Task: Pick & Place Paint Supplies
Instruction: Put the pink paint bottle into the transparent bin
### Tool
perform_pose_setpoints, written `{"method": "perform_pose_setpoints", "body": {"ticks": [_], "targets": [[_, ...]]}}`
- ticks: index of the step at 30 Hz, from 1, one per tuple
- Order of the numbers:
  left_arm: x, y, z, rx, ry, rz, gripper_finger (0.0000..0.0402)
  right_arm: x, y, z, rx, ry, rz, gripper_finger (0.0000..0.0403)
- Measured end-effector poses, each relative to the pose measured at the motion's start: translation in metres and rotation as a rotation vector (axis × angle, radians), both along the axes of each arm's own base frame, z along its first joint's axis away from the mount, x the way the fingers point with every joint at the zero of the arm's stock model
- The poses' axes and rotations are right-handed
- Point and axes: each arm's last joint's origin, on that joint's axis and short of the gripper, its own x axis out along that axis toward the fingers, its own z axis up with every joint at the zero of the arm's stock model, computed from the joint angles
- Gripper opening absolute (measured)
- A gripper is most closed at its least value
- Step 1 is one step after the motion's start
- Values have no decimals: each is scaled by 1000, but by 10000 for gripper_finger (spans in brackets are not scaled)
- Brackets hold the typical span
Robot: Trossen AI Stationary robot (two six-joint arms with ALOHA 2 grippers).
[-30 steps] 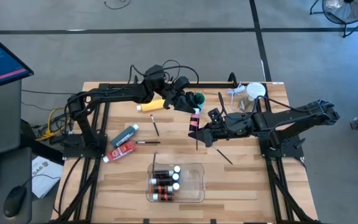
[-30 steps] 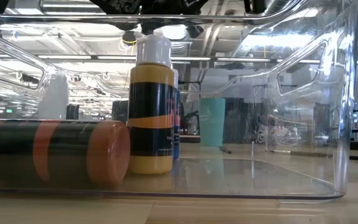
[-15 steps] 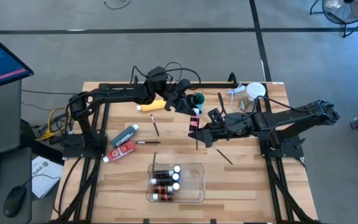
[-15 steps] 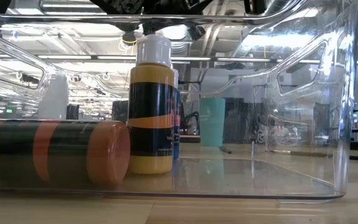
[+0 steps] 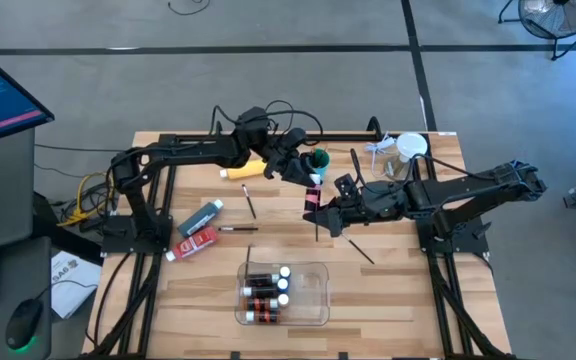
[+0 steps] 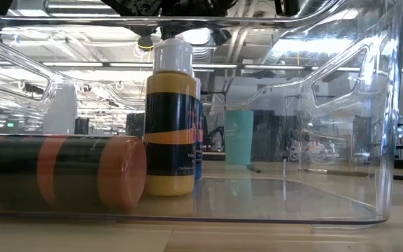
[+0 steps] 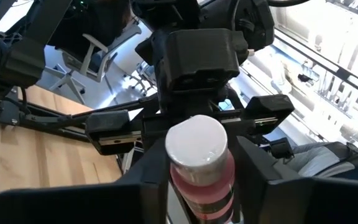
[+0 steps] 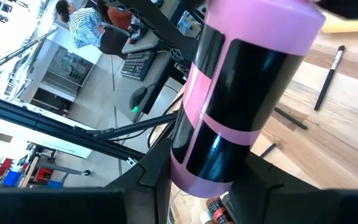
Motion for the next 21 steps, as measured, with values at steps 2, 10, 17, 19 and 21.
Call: {"method": "perform_pose_setpoints", "body": {"ticks": [2,10,17,19,21], "targets": [[0,0,0,-5,6,-4,64,0,0,0,-8,5,1,114],[0,0,0,1,4,-19,27,0,0,-2,-20,14,8,118],[-5,-2,9,25,-33,-25,27,0,1,1,-5,-16,12,175],[-9,-2,15,28,-44,-16,27,1,3,4,-12,-41,23,194],[-15,-1,22,31,-53,-10,27,1,5,7,-26,-72,58,210]]}}
